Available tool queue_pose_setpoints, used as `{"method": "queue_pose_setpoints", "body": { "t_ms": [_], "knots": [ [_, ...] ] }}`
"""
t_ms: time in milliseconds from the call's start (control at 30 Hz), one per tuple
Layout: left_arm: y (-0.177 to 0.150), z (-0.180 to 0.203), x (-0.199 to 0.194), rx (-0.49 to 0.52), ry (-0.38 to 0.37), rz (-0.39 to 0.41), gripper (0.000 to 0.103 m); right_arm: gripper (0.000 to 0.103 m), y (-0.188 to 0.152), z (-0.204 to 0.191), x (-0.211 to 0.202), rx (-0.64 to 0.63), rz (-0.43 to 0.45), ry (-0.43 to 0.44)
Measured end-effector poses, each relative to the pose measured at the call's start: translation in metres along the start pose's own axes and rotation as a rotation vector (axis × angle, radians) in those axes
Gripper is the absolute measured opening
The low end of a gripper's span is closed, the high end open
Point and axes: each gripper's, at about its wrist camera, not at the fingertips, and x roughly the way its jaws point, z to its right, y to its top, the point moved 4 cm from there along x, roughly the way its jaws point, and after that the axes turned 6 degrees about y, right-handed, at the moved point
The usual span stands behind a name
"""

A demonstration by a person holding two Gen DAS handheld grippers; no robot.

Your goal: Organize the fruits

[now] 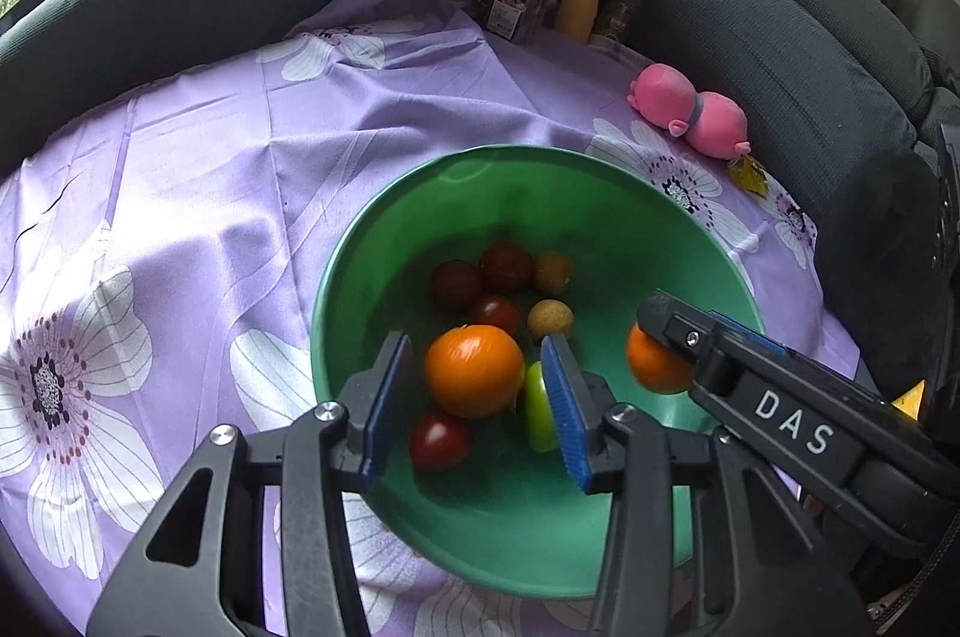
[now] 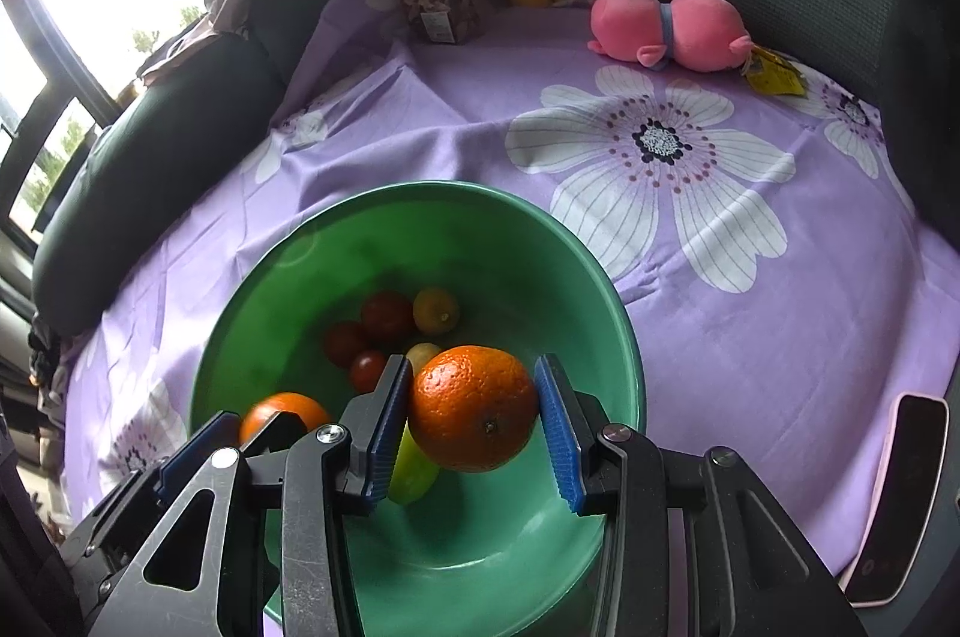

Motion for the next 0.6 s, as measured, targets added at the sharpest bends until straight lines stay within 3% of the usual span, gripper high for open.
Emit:
{"method": "queue_pose_setpoints", "body": {
  "t_ms": [167,267,367,600],
  "knots": [
    [0.003,0.0,-0.01,0.003,0.008,0.022,0.065,0.043,0.003,0.001,-0.008,0.008,0.036,0.025],
    [0.004,0.001,-0.019,0.012,0.021,0.043,0.07,0.043,0.004,-0.001,-0.015,0.002,0.065,0.037],
    [0.006,-0.001,-0.03,0.02,0.045,0.069,0.077,0.051,0.006,-0.003,-0.021,-0.002,0.096,0.046],
    [0.007,-0.005,-0.048,0.023,0.072,0.106,0.08,0.056,0.008,-0.009,-0.036,-0.012,0.145,0.083]
  ]
}}
